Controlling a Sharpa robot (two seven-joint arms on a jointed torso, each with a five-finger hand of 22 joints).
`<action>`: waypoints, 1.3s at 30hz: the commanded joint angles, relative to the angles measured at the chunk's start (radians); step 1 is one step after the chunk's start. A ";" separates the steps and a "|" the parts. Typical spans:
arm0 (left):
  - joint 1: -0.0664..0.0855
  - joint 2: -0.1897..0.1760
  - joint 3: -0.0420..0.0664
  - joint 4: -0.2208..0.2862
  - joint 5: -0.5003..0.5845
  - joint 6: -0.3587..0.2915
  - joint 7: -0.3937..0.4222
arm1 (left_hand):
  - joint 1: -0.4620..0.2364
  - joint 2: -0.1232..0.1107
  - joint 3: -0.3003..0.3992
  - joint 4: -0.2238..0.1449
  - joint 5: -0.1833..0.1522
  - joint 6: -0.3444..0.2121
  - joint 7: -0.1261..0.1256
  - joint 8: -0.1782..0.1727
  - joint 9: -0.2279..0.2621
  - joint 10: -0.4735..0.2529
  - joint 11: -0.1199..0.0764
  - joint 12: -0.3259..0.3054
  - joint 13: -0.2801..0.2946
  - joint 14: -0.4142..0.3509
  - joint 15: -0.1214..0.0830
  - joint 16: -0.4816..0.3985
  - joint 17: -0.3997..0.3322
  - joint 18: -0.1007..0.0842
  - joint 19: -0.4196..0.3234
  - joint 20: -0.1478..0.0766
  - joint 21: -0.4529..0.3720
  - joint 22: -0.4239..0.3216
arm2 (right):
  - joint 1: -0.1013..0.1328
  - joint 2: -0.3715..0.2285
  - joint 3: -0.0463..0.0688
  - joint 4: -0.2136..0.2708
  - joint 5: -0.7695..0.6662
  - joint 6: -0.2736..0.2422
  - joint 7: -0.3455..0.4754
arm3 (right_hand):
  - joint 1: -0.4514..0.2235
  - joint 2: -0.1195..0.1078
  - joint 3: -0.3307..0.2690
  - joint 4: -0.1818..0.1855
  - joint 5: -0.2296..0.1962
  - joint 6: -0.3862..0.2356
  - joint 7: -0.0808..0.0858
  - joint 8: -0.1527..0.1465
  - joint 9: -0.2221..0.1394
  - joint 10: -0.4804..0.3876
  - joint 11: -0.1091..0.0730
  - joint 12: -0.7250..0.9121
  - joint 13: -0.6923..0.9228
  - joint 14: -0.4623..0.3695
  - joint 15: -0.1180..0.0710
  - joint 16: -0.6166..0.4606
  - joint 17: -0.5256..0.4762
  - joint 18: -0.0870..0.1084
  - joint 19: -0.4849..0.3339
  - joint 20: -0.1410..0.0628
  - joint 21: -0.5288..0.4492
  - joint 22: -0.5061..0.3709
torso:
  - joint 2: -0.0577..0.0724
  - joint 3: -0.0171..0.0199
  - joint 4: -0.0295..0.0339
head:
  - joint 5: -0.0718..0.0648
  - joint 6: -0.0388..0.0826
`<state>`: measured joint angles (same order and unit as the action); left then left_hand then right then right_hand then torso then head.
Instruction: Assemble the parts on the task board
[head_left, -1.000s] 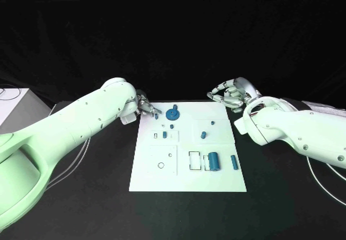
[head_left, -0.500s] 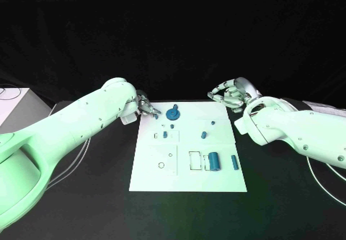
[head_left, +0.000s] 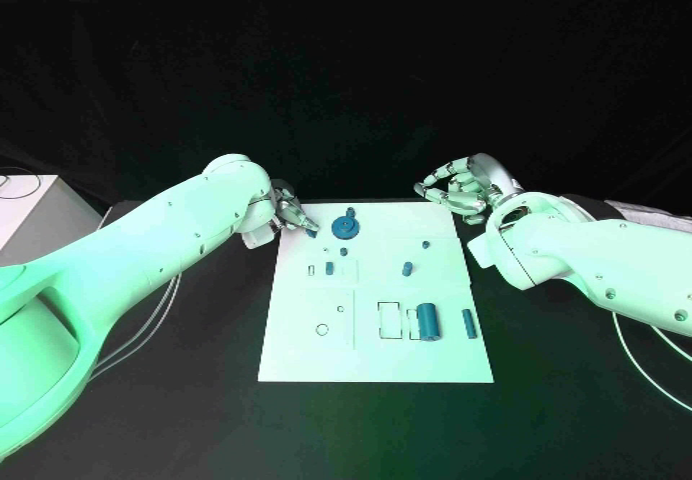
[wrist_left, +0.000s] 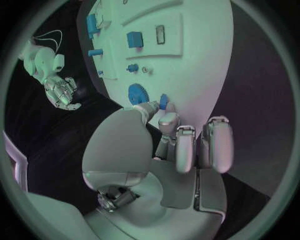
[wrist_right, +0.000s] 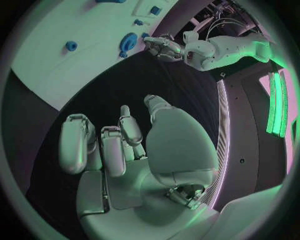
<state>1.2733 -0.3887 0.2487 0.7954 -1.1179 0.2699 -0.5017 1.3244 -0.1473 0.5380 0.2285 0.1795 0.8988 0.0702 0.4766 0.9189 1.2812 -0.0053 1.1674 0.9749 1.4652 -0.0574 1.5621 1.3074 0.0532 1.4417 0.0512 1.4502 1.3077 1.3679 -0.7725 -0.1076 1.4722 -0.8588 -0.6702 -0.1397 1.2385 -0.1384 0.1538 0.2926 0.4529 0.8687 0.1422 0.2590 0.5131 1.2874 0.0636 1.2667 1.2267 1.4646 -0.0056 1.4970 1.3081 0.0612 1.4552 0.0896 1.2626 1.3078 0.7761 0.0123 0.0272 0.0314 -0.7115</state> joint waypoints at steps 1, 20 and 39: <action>0.001 -0.001 0.000 0.003 0.067 0.013 0.006 | 0.007 -0.006 0.086 -0.033 0.007 -0.006 -0.009 0.020 0.054 0.008 -0.006 0.003 0.001 0.105 -0.008 0.007 0.261 -0.005 0.001 -0.009 0.005 0.081 | 0.000 0.000 0.001 0.002 -0.002 0.000 0.011 | -0.007 -0.003 0.006 -0.002 0.007 -0.005 0.001 0.005 0.001 -0.005 -0.003 -0.003 0.000 0.070 -0.009 -0.003 0.136 0.008 -0.005 -0.001 -0.003 0.062 | 0.000 0.0002 0.0006 | -0.001 0.000; 0.000 -0.061 -0.003 0.108 0.112 -0.019 -0.010 | -0.101 -0.046 0.308 -0.150 0.077 0.001 -0.008 0.078 0.137 0.048 -0.008 0.017 0.023 0.106 -0.011 0.009 0.263 -0.009 0.015 -0.012 0.017 0.100 | 0.000 -0.007 0.000 -0.010 0.006 -0.006 0.016 | -0.007 -0.003 0.007 -0.002 0.007 -0.005 0.001 0.005 0.002 -0.007 -0.004 -0.006 -0.004 0.069 -0.009 -0.005 0.132 0.009 -0.006 -0.001 -0.009 0.059 | -0.009 -0.0005 0.0091 | -0.007 -0.001; -0.007 -0.222 -0.066 0.399 0.097 -0.096 -0.015 | -0.126 -0.052 0.325 -0.172 0.116 0.014 -0.012 0.081 0.143 0.065 -0.013 0.026 0.037 0.106 -0.016 0.009 0.263 -0.012 0.023 -0.015 0.023 0.111 | -0.004 -0.007 -0.004 -0.090 0.227 -0.029 0.265 | 0.081 -0.065 0.204 -0.007 0.043 -0.106 0.064 0.037 0.055 -0.422 0.069 -0.687 -0.734 -0.360 0.068 -0.886 -0.592 0.117 -0.374 0.071 -1.042 -0.663 | -0.041 -0.0120 0.0243 | -0.007 -0.024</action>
<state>1.2672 -0.6079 0.1828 1.1842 -1.0101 0.2099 -0.5153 1.2061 -0.2017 0.6835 0.2368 0.2933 0.8994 0.0643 0.5531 1.0438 1.3390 -0.0196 1.1878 1.0102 1.4650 -0.0642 1.5644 1.3074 0.0533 1.4599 0.0378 1.4695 1.3075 1.3651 -0.7809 -0.1118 1.3857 -0.7180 -0.7042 0.0155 1.3141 -0.2058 0.3541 0.2861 0.4978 0.7673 0.1984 0.2985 0.5698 0.8689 0.1298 0.5882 0.5011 1.1090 0.0598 0.6227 0.7203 0.1726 1.0863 0.1609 0.2281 0.6510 0.7418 0.0023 0.0480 0.0224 -0.7318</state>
